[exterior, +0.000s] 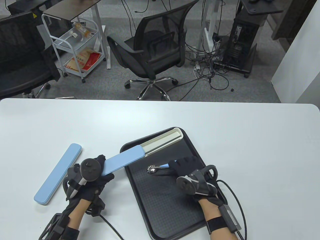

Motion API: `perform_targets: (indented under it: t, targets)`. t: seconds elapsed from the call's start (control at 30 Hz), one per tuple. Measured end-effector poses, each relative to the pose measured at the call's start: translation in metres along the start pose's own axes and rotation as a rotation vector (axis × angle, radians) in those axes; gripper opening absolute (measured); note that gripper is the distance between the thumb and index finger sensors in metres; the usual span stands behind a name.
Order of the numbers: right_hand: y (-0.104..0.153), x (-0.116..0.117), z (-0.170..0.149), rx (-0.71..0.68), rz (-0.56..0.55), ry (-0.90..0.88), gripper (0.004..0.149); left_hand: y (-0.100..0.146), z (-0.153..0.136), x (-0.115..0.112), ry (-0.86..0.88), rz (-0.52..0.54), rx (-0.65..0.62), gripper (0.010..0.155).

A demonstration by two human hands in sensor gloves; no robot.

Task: Slide to open lunch boxes and place utensils

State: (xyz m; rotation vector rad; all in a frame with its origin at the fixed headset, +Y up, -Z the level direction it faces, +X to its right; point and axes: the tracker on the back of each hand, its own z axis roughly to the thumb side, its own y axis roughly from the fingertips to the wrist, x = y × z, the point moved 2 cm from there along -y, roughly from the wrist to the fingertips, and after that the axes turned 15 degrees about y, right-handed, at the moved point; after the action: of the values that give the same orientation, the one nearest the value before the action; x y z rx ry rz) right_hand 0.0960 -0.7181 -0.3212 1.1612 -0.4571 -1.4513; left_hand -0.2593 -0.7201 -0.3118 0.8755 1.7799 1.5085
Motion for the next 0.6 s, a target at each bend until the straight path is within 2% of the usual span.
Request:
perform_targets:
  t: [0.43,0.6]
  targets:
    - [0.024,0.02,-0.058,0.213,0.11,-0.106,0.044,0.0,0.002,-0.002,-0.018,-0.03,-0.03,0.088]
    - [0.033,0.016,-0.08,0.324,0.075,-0.142,0.044,0.0,0.004,-0.004,-0.028,-0.04,-0.054,0.088]
